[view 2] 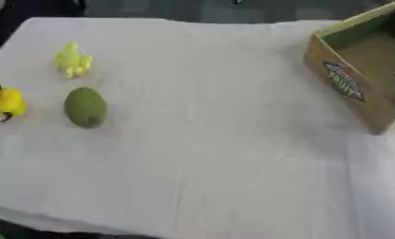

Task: Pick up the objects with one hand, pass them to the other hand, and then place them into the box on the other side of the table.

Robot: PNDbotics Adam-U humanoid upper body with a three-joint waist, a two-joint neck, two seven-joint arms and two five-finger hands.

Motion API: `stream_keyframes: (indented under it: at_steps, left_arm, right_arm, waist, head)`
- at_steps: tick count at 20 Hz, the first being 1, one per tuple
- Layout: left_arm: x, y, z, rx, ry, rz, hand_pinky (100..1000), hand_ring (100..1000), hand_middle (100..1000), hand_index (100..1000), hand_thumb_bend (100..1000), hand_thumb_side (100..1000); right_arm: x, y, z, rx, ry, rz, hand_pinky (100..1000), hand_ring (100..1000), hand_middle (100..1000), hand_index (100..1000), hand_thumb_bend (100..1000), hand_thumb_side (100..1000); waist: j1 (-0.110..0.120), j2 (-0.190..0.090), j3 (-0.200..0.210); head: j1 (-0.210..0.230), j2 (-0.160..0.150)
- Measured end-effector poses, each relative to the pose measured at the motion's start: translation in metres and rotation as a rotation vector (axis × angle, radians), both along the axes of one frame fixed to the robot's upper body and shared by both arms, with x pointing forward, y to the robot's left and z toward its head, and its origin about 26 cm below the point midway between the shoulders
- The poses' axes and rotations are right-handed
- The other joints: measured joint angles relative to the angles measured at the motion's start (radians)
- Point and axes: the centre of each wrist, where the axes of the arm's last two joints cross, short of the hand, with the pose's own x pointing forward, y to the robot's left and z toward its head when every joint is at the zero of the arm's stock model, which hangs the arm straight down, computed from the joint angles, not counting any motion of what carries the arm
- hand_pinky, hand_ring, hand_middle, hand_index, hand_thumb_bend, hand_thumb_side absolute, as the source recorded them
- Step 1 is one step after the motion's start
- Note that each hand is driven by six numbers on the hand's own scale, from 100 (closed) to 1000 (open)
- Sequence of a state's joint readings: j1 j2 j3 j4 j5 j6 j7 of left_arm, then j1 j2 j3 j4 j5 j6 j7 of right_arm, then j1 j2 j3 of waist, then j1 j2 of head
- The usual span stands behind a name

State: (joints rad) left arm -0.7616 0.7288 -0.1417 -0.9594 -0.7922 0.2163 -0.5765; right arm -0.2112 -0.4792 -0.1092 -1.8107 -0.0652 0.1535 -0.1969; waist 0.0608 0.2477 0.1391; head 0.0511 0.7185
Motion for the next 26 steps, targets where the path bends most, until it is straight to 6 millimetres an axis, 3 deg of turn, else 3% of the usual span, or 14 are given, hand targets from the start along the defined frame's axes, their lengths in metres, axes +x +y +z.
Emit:
stream_keyframes:
  at_steps: [6, 15, 21, 22, 23, 26]
  left_arm:
    - [-0.009, -0.013, 0.024, -0.03, -0.101, -0.051, 638, 666, 619, 608, 278, 100]
    - [-0.027, -0.056, 0.055, -0.115, -0.272, -0.204, 617, 617, 604, 602, 191, 100]
    - [-0.036, -0.086, 0.056, -0.246, -0.368, -0.284, 601, 578, 591, 607, 100, 100]
    - [-0.037, -0.092, 0.055, -0.271, -0.385, -0.296, 595, 570, 587, 606, 187, 100]
    - [-0.038, -0.097, 0.053, -0.3, -0.405, -0.307, 594, 568, 586, 605, 100, 100]
    - [-0.04, -0.117, 0.049, -0.373, -0.472, -0.339, 588, 554, 580, 603, 100, 100]
  right_arm:
    - [0.0, 0.0, 0.0, 0.0, -0.001, 0.0, 1000, 861, 790, 957, 100, 640]
    - [0.001, 0.0, 0.001, 0.0, -0.004, 0.001, 1000, 862, 790, 957, 100, 640]
    - [0.001, 0.001, 0.002, 0.001, -0.007, 0.002, 1000, 862, 790, 957, 100, 639]
    - [0.001, 0.001, 0.002, 0.001, -0.008, 0.003, 1000, 862, 790, 957, 100, 636]
    - [0.001, 0.001, 0.002, 0.002, -0.009, 0.003, 1000, 862, 790, 957, 100, 639]
    - [0.001, 0.001, 0.002, 0.003, -0.009, 0.003, 1000, 862, 790, 957, 100, 639]
  waist:
    - [0.0, 0.0, 0.0]
    - [0.0, 0.0, -0.002]
    - [-0.002, 0.001, -0.003]
    - [-0.003, 0.001, -0.003]
    - [-0.004, 0.001, -0.003]
    - [-0.006, 0.001, -0.003]
  head:
    - [-0.002, -0.01]
    - [-0.027, -0.028]
    - [-0.05, -0.044]
    - [-0.054, -0.045]
    - [-0.056, -0.047]
    - [-0.062, -0.054]
